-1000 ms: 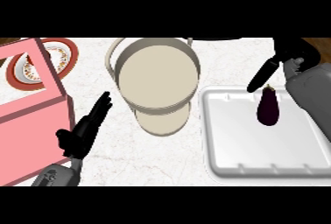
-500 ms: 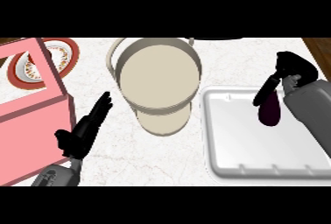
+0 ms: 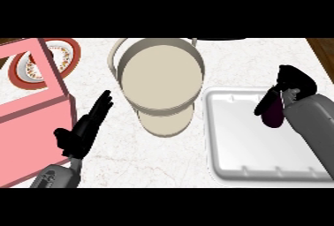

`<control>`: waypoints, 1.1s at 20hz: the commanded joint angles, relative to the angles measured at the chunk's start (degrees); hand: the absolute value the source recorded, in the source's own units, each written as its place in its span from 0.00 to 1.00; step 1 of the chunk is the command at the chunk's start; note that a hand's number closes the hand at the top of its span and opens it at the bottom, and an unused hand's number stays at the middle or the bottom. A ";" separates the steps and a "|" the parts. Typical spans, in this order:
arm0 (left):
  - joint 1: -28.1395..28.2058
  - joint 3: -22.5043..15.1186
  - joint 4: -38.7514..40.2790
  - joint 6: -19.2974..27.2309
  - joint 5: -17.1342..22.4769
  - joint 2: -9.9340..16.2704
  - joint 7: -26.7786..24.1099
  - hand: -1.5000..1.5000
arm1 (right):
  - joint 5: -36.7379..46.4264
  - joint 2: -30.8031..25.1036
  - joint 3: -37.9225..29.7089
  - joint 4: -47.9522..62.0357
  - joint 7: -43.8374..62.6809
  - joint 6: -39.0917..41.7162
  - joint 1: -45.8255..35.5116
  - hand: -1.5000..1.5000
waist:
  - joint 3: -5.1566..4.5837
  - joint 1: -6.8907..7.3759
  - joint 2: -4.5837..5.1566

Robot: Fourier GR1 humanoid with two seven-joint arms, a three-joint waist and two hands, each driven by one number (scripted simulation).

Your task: Pick the eggplant from the tray and place it in the tiered basket

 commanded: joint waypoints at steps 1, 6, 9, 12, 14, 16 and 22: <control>-0.88 0.98 -1.98 -1.07 0.75 0.59 2.96 0.50 | 1.40 0.63 -2.05 -0.28 8.63 -0.76 2.24 0.00 | 0.00 -0.14 -0.05; 0.60 1.32 -0.36 -1.35 -1.45 -0.86 -0.48 0.50 | 2.91 1.27 -4.51 0.46 4.82 0.12 5.66 0.00 | -0.01 -0.10 0.04; 0.03 1.49 0.47 -1.12 -3.02 -2.03 0.62 0.50 | 4.79 3.48 -6.08 1.92 3.32 0.43 5.14 0.00 | 0.00 0.07 0.10; 2.23 0.03 -5.84 0.15 -3.82 -2.56 4.41 0.50 | 6.85 4.97 -6.04 2.49 0.79 -2.05 8.80 0.00 | 0.03 0.24 0.04; 3.10 2.33 0.11 -3.89 -3.48 -1.21 -2.34 0.50 | 8.28 6.60 -7.69 7.41 -1.54 -3.59 7.04 0.00 | 0.01 0.40 0.20; 1.72 2.86 -2.54 -1.89 -3.91 -3.28 1.09 0.50 | 7.83 5.30 -8.63 -0.79 2.69 1.90 8.50 0.00 | 0.00 -0.03 0.02; 1.35 4.32 -1.82 -3.94 -4.53 -2.59 0.58 0.50 | 13.22 9.33 -10.45 7.06 -9.71 -8.55 5.17 1.00 | 0.03 0.55 0.16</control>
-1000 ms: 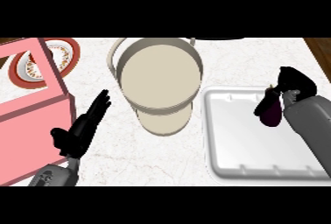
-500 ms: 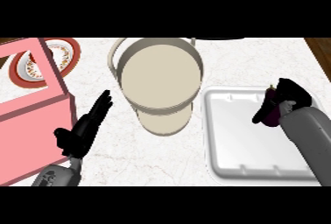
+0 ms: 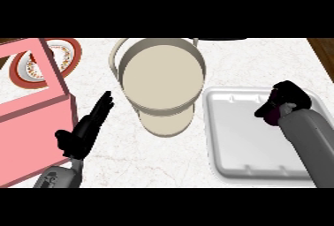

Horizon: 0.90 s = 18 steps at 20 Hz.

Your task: Pick the eggplant from the tray and place it in the tiered basket

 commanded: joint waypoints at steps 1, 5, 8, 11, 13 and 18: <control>-0.91 1.99 1.46 -2.27 0.28 0.70 0.23 0.50 | 3.08 0.56 -0.87 -0.83 -5.65 -4.80 2.19 1.00 | 0.11 -0.11 0.09; -0.31 2.18 1.08 -0.96 -1.81 -1.64 -0.43 0.50 | 6.88 1.61 -1.56 -0.99 -6.50 -6.28 3.30 1.00 | 0.10 -0.21 0.05; 1.85 0.46 -0.73 -0.38 -4.24 -3.61 -0.15 0.50 | 8.50 2.97 -3.21 0.84 -5.98 -4.07 -0.49 1.00 | 0.10 0.01 0.04; -1.51 2.44 2.75 -1.88 -4.31 -3.75 -1.00 0.50 | 10.26 4.48 -3.60 -0.55 -4.76 -4.65 -0.85 1.00 | 0.10 -0.17 0.03; 1.59 2.50 0.42 -3.08 -1.97 -1.82 -1.06 0.50 | 6.00 -3.07 -1.63 2.78 -25.56 0.81 -0.72 1.00 | 0.18 0.56 0.27; -0.22 1.82 1.09 -2.03 -2.94 -2.77 -0.55 0.50 | 6.26 -10.26 7.11 -2.83 -51.44 9.93 -0.97 1.00 | 0.31 0.63 0.50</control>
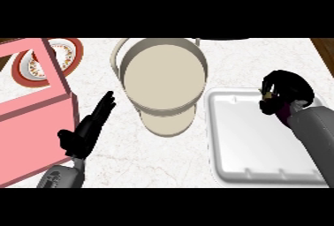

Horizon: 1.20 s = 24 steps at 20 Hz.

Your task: Pick the eggplant from the tray and place it in the tiered basket

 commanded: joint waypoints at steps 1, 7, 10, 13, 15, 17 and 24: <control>-0.47 0.82 0.86 0.19 -0.07 0.32 -0.49 0.50 | -0.11 -7.35 3.98 -2.92 -21.77 3.31 1.21 1.00 | 0.05 -0.53 0.19; -0.17 0.89 -0.35 -0.60 -0.16 1.16 0.76 0.50 | -13.05 -10.92 -8.13 2.03 -39.33 5.84 -2.28 1.00 | -0.01 -0.11 -0.06; 0.89 1.39 -1.18 -1.20 0.88 1.17 0.67 0.50 | -21.30 -9.60 -12.96 -0.04 -42.38 11.05 -2.50 1.00 | -0.06 -0.79 -0.47; -0.94 1.52 2.14 -0.84 -0.28 0.34 -0.89 0.50 | -24.24 -10.23 -16.09 -1.27 -41.56 14.24 -7.71 1.00 | -0.16 -0.79 -0.28; -0.20 1.23 0.49 0.06 -0.80 -0.04 0.64 0.50 | -25.93 -10.54 -16.97 -6.63 -38.62 16.44 -7.57 1.00 | -0.17 -1.10 -0.52; -0.55 1.34 -0.22 -0.53 -0.30 -0.19 1.60 0.50 | -28.68 -10.89 -18.48 -9.53 -32.62 20.26 -11.05 1.00 | -0.19 -1.15 -0.58; 0.64 1.69 -4.82 -1.21 -0.02 -0.01 4.73 0.50 | -32.15 -2.37 -17.91 -14.19 -14.73 21.01 -20.01 1.00 | -0.17 -0.35 -0.51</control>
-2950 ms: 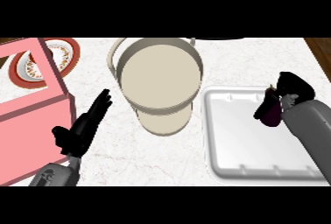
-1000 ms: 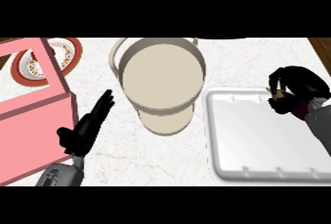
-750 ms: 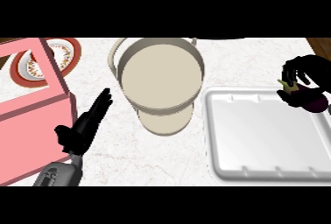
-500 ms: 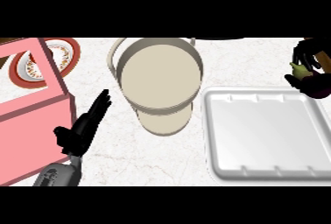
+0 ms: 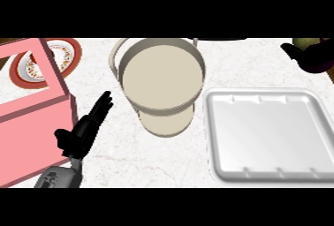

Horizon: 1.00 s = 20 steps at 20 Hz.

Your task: Pick the eggplant from the tray and place it in the tiered basket

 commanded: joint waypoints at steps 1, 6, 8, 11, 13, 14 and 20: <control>-0.10 -0.50 0.77 0.07 -0.53 -1.16 0.15 0.50 | -2.98 5.90 0.46 -2.00 13.20 0.09 -8.85 1.00 | -0.04 0.31 0.01; -0.82 -1.68 -0.20 1.02 -2.40 -2.78 -0.14 0.50 | -2.27 10.31 1.90 2.27 19.69 -0.29 -16.83 1.00 | 0.00 0.65 0.20; -3.40 -0.28 3.44 1.00 -1.77 -3.04 0.49 0.50 | -3.57 13.54 2.39 2.49 26.64 -0.78 -21.95 1.00 | -0.03 0.39 0.19; -1.13 -0.78 -1.97 0.31 -1.77 -1.70 2.99 0.50 | 0.90 19.68 6.36 2.96 27.11 -5.99 -21.50 1.00 | 0.00 0.97 0.21; 0.96 0.35 -1.44 -0.86 -1.17 -0.55 0.59 0.50 | 0.69 22.96 7.21 3.20 30.41 -6.64 -24.22 1.00 | -0.01 0.99 0.12; -2.74 0.60 -0.86 -0.90 -1.08 -0.97 2.98 0.50 | 1.48 22.58 7.37 6.17 27.87 -5.43 -24.71 1.00 | 0.00 0.79 0.28; 1.68 0.15 -2.05 -1.25 -1.55 -1.52 0.49 0.50 | 6.07 30.37 10.51 11.69 25.81 -10.36 -25.97 1.00 | 0.02 1.14 0.22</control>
